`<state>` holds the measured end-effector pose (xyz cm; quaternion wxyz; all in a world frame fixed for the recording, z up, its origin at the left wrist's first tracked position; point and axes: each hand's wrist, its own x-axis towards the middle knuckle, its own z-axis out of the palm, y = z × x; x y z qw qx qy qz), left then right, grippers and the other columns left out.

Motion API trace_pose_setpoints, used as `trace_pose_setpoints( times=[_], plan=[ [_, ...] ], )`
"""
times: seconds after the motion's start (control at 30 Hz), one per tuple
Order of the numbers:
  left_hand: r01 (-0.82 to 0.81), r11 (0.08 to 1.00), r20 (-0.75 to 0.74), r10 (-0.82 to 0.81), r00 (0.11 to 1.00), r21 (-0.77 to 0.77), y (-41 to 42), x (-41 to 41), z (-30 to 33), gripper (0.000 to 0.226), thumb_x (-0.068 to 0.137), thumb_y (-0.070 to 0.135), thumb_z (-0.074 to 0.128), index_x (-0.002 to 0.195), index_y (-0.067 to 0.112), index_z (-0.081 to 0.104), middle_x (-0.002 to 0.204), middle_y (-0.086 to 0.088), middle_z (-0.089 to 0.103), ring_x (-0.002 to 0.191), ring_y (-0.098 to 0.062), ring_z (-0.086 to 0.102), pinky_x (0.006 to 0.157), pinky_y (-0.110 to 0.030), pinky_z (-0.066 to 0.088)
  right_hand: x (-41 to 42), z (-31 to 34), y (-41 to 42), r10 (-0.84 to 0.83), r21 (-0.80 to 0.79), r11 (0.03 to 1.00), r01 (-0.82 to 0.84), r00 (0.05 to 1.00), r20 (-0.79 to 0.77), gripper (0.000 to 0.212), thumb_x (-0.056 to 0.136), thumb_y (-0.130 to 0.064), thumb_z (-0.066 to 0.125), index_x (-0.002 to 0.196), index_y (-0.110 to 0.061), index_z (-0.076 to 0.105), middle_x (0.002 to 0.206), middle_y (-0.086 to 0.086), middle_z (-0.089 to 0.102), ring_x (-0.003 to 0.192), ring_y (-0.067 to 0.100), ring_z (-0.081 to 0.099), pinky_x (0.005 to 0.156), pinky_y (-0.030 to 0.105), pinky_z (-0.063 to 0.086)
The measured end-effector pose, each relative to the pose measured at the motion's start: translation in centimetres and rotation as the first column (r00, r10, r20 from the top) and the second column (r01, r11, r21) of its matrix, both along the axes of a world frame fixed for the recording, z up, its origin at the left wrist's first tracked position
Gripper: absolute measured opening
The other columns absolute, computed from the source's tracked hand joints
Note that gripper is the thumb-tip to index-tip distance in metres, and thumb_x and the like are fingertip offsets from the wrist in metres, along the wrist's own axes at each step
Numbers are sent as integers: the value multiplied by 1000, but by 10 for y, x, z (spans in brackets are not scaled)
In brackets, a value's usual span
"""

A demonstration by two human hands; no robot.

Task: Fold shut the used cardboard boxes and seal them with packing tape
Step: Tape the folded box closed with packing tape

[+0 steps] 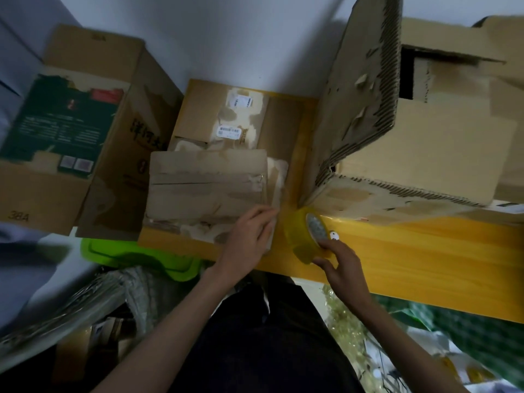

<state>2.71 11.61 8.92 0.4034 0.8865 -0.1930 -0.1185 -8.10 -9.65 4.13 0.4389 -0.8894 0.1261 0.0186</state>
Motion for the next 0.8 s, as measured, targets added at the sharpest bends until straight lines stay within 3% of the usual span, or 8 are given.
trace_pose_setpoints(
  times=[0.1, 0.2, 0.37, 0.57, 0.8],
  plan=[
    [30, 1000, -58, -30, 998, 3, -8, 2, 8, 35, 106, 24, 48, 135, 11, 62, 124, 2, 59, 108, 1, 50, 92, -11, 38, 0, 18, 3, 5, 69, 998, -5, 1000, 11, 36, 83, -27, 69, 116, -14, 70, 110, -16, 63, 104, -7, 52, 90, 17, 40],
    [26, 999, -45, -25, 999, 24, -15, 1, 19, 33, 103, 28, 53, 130, 12, 66, 113, 2, 59, 100, -5, 54, 85, -15, 39, 1, 28, 5, 15, 103, 995, -18, 999, 29, 36, 84, -28, 69, 116, -13, 70, 110, -15, 65, 104, -7, 53, 87, 2, 37],
    [-62, 998, 29, 62, 998, 18, -16, -3, 39, 21, 96, 24, 67, 112, 12, 75, 98, 2, 61, 84, -6, 57, 77, -20, 46, 5, 36, 8, 1, 155, 988, -4, 1000, 20, 38, 84, -33, 68, 118, -14, 70, 113, -11, 68, 106, -2, 58, 88, 3, 39],
    [-160, 987, 5, 160, 987, 13, -19, -2, 49, 7, 85, 17, 78, 91, 15, 76, 90, 6, 66, 82, -2, 60, 77, -20, 52, 7, 40, 10, 22, 175, 984, -30, 999, 48, 38, 85, -36, 68, 118, -19, 69, 114, -22, 64, 109, -15, 55, 88, 5, 40],
    [-188, 973, -213, 213, 954, 131, -21, 8, 57, 5, 91, 21, 71, 88, 19, 67, 92, 8, 59, 82, -3, 56, 76, -22, 47, 12, 53, 14, 80, 182, 979, -96, 992, 96, 31, 85, -24, 69, 114, -33, 59, 113, -28, 59, 108, -17, 52, 86, 2, 38]
  ],
)
